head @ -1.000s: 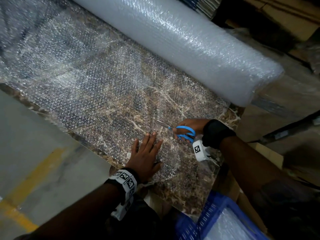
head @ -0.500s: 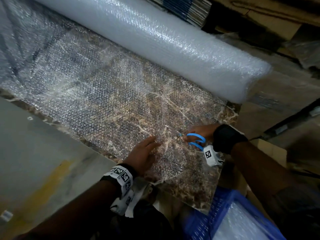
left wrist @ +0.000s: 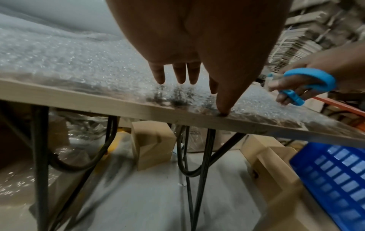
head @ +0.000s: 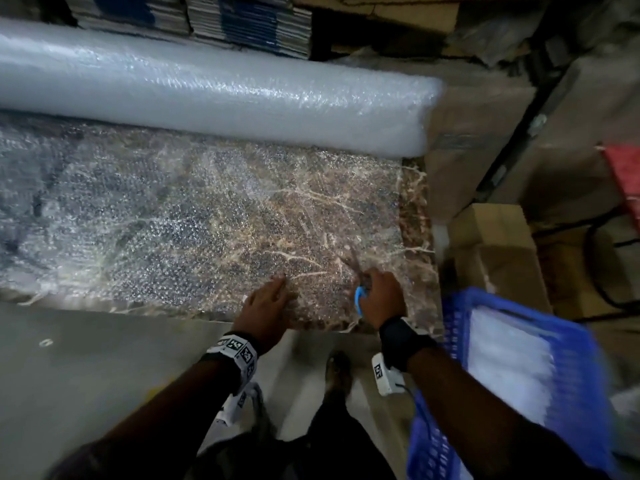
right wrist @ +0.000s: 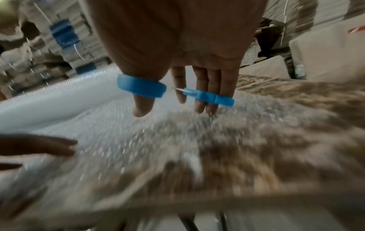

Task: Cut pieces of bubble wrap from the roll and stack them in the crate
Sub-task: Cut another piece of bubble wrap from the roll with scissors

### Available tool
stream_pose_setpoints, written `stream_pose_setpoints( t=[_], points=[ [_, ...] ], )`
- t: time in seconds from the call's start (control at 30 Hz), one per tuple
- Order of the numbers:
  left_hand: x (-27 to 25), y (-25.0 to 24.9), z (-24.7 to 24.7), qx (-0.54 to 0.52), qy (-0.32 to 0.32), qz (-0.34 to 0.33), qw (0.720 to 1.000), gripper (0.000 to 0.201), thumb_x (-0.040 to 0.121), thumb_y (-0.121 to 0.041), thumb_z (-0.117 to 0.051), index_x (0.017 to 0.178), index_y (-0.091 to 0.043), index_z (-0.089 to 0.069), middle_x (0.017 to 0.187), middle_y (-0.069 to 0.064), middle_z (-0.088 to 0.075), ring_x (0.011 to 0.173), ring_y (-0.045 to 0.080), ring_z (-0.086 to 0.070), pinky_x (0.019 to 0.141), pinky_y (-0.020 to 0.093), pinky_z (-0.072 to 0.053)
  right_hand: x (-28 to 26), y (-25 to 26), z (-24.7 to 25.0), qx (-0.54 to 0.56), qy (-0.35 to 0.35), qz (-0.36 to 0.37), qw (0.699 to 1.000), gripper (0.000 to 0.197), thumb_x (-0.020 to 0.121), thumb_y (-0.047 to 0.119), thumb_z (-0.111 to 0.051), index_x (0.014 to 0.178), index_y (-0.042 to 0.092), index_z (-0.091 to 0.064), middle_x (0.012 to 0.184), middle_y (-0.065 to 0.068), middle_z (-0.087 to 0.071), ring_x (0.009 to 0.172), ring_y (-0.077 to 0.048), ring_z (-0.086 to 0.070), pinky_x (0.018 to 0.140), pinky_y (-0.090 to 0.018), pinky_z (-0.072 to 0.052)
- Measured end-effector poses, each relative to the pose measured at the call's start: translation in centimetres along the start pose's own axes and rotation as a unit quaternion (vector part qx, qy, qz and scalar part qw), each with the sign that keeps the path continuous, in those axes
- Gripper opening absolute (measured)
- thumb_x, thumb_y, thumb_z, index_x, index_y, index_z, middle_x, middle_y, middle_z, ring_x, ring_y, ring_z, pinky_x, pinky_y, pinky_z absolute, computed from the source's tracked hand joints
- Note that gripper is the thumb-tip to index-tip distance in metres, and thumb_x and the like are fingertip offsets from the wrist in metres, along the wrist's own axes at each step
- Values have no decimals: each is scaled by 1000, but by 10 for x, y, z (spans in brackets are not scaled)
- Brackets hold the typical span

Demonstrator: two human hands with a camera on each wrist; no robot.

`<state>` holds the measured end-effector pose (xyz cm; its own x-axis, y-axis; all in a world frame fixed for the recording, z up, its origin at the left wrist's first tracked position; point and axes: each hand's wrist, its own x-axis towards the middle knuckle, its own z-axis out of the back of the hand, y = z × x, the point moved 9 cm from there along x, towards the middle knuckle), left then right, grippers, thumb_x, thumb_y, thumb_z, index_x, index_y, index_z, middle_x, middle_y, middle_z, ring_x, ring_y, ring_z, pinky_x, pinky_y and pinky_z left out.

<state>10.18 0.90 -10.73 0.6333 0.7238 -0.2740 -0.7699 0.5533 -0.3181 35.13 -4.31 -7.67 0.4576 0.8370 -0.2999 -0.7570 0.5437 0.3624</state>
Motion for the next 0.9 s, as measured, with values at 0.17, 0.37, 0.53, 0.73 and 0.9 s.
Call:
stream_pose_setpoints(
  t=[0.17, 0.37, 0.53, 0.73, 0.9],
  points=[
    [-10, 0, 0, 8, 22, -78, 997, 59, 89, -38, -60, 143, -25, -41, 158, 7, -26, 143, 32, -30, 111, 50, -35, -32, 3, -6, -54, -58, 5, 997, 45, 79, 19, -66, 123, 11, -57, 116, -17, -56, 109, -37, -53, 93, -43, -46],
    [-24, 1, 8, -18, 19, -129, 991, 60, 83, -23, -70, 139, -19, -48, 156, 10, -32, 138, 35, -37, 105, 54, -41, -46, -22, -2, -70, -72, -45, 994, 51, 82, 22, -64, 131, 16, -53, 123, -16, -55, 114, -37, -52, 97, -46, -46],
    [-31, 1, 15, -30, -11, -159, 987, 55, 73, -12, -77, 124, -18, -57, 138, 13, -54, 123, 38, -54, 94, 54, -50, -60, -19, 2, -44, -100, -77, 991, 45, 84, 20, -64, 127, 13, -54, 121, -17, -56, 112, -37, -53, 89, -45, -46],
    [-35, 5, 11, -25, -14, -155, 987, 54, 73, -8, -74, 124, -17, -59, 140, 11, -51, 125, 36, -50, 95, 52, -50, -82, 0, -23, -23, -88, -33, 995, 50, 76, 20, -69, 124, 10, -57, 117, -19, -58, 108, -40, -55, 87, -45, -48],
    [-37, 6, 16, -29, -21, -157, 987, 48, 70, -6, -72, 116, -17, -64, 125, 8, -59, 111, 33, -58, 86, 46, -53, -94, -8, -33, -58, -79, -67, 993, 46, 78, 27, -66, 120, 12, -56, 110, -18, -57, 101, -39, -56, 82, -45, -48]
  ],
)
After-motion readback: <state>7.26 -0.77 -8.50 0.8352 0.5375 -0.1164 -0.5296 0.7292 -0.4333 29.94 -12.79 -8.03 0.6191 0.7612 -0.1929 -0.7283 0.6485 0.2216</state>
